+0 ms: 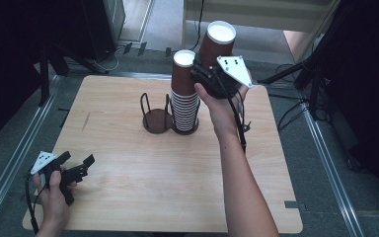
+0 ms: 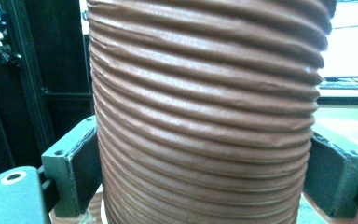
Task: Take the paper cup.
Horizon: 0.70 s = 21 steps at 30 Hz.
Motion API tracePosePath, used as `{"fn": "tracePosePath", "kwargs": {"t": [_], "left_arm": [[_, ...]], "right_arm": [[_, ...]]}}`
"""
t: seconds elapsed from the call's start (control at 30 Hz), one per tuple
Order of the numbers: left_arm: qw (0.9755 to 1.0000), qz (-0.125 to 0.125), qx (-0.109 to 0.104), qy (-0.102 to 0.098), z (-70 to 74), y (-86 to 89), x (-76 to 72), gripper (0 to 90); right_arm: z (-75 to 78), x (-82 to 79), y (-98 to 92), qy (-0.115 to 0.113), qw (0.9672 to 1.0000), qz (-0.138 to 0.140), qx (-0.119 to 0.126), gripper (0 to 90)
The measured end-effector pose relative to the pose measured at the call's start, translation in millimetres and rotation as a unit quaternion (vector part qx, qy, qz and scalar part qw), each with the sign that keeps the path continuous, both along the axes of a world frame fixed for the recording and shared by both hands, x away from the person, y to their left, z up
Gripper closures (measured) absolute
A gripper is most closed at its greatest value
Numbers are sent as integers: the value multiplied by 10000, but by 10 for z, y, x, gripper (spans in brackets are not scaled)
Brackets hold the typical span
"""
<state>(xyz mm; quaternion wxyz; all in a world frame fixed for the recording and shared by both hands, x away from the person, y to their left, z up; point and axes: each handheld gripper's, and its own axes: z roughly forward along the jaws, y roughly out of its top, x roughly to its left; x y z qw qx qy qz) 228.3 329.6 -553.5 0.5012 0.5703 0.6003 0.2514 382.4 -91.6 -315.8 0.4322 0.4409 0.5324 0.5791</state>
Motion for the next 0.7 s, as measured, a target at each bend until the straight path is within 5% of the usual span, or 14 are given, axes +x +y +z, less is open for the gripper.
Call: {"fn": "tracePosePath", "kwargs": {"t": [0.7], "left_arm": [[9999, -40, 91, -29, 5, -15, -4, 0]], "right_arm": [[-234, -187, -335, 124, 9997, -195, -74, 119]]}}
